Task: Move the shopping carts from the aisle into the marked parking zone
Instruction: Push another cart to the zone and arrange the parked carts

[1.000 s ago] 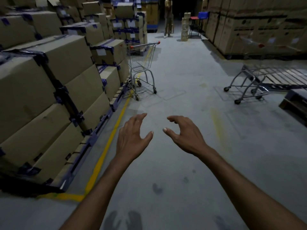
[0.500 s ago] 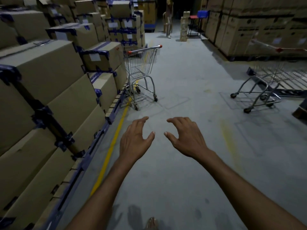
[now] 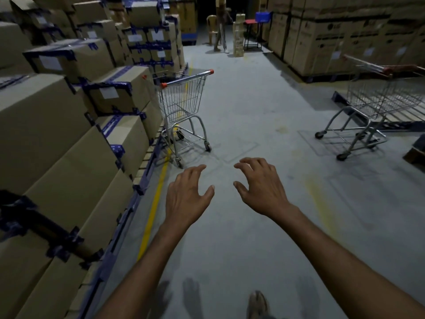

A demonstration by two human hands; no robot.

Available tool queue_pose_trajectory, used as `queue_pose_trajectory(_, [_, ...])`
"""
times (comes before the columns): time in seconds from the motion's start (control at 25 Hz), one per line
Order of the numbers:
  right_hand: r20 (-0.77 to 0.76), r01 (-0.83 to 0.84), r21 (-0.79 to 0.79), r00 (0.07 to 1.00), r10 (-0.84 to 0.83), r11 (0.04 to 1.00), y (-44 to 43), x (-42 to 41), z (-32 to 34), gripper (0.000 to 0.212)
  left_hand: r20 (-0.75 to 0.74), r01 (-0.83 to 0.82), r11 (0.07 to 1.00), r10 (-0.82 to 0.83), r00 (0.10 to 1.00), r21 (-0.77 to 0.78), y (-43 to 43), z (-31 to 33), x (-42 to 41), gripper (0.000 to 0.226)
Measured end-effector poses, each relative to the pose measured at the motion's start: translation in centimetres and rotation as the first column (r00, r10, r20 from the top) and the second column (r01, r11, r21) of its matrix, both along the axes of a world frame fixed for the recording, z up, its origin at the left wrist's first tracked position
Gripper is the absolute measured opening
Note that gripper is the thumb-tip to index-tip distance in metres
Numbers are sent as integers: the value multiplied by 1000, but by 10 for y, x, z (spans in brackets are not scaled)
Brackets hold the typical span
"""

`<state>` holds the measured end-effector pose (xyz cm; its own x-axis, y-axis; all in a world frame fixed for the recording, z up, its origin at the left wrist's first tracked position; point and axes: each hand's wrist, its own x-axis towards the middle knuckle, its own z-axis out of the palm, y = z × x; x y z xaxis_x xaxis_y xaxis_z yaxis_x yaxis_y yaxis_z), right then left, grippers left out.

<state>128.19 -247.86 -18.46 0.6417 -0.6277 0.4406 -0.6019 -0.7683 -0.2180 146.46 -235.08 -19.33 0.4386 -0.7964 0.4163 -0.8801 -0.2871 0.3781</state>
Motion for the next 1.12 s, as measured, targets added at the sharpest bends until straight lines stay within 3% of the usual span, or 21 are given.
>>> queue_pose_trajectory(0.52, [50, -105, 46, 993, 103, 993, -285, 119, 3, 46, -6, -16, 999, 16, 1000, -31, -273, 9, 104, 57])
queue_pose_trajectory(0.84, [52, -160, 79, 986, 157, 984, -401, 192, 2, 46, -8, -54, 999, 54, 999, 5, -387, 5, 168, 63])
queue_pose_trajectory(1.12, [33, -165, 87, 986, 163, 982, -515, 295, -7, 48, -35, -51, 999, 51, 998, -6, -505, -11, 273, 64])
